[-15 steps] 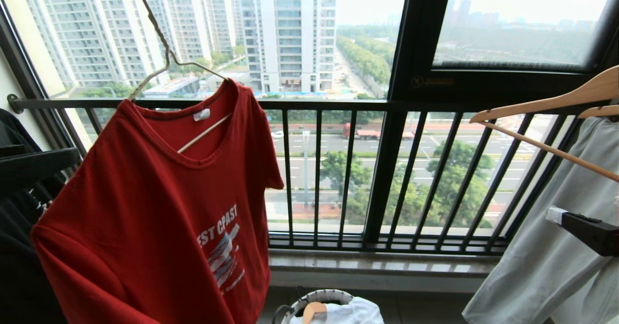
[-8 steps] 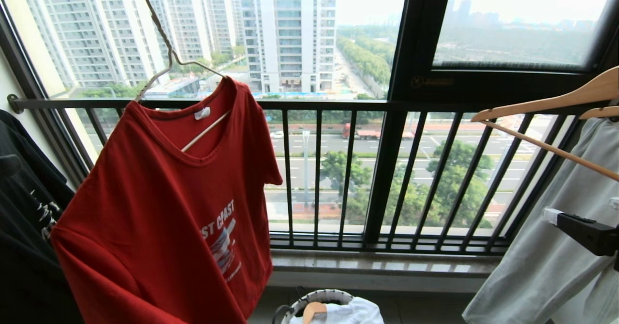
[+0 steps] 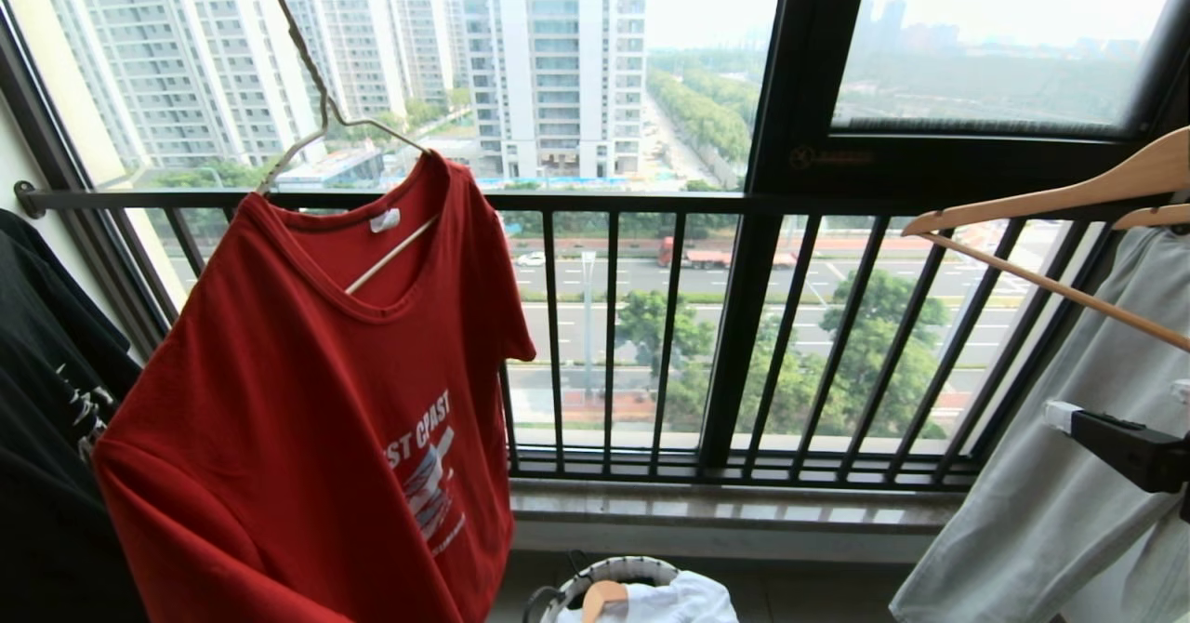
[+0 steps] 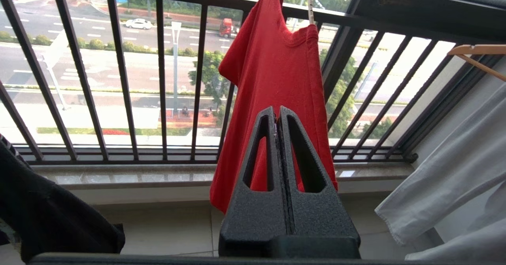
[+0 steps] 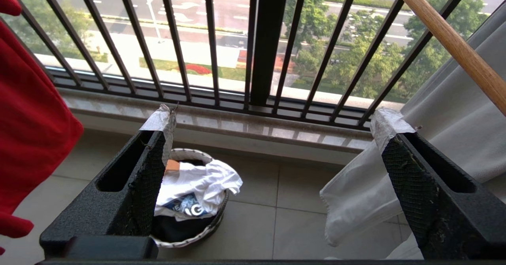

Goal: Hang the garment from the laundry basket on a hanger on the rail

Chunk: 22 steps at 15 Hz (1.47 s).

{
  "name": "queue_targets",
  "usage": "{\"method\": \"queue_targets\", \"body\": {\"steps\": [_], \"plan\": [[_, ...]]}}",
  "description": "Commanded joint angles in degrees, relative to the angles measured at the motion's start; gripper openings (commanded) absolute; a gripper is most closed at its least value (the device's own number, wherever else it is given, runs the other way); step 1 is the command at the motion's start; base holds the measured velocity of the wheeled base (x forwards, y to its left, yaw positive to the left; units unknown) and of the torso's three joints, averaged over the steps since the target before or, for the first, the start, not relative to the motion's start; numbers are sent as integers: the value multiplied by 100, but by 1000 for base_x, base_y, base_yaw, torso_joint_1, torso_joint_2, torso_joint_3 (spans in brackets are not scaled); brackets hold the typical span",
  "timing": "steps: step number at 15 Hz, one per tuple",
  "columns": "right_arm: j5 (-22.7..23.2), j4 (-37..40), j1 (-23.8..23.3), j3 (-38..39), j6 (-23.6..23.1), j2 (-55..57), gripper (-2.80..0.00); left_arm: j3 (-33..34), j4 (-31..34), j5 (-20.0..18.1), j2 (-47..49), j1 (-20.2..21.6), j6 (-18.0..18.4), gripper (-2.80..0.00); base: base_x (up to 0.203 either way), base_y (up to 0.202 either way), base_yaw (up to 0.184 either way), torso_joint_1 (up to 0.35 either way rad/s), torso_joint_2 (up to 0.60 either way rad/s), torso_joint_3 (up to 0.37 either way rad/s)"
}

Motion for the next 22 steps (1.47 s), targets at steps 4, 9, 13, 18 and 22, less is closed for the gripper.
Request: {"method": "queue_targets", "body": {"steps": [4, 9, 13, 18, 22], "plan": [[-2, -3, 4, 23, -3, 15, 0, 157, -8, 1512, 341, 12, 469, -280, 0, 0, 0, 0, 0, 0], [7, -3, 4, 105, 30, -3, 0, 682, -15, 1827, 577, 179, 801, -280, 0, 0, 0, 0, 0, 0], [34, -3, 4, 167, 33, 6, 0, 989, -9, 2083, 180, 447, 799, -280, 0, 0, 0, 0, 0, 0], [155, -45, 4, 254, 34, -57, 0, 1464, -3, 2096, -851, 1432, 893, -280, 0, 0, 0, 0, 0, 0], [214, -56, 4, 292, 40, -248, 0, 2292, -161, 2084, -1788, 1904, 1459, -280, 0, 0, 0, 0, 0, 0]]}}
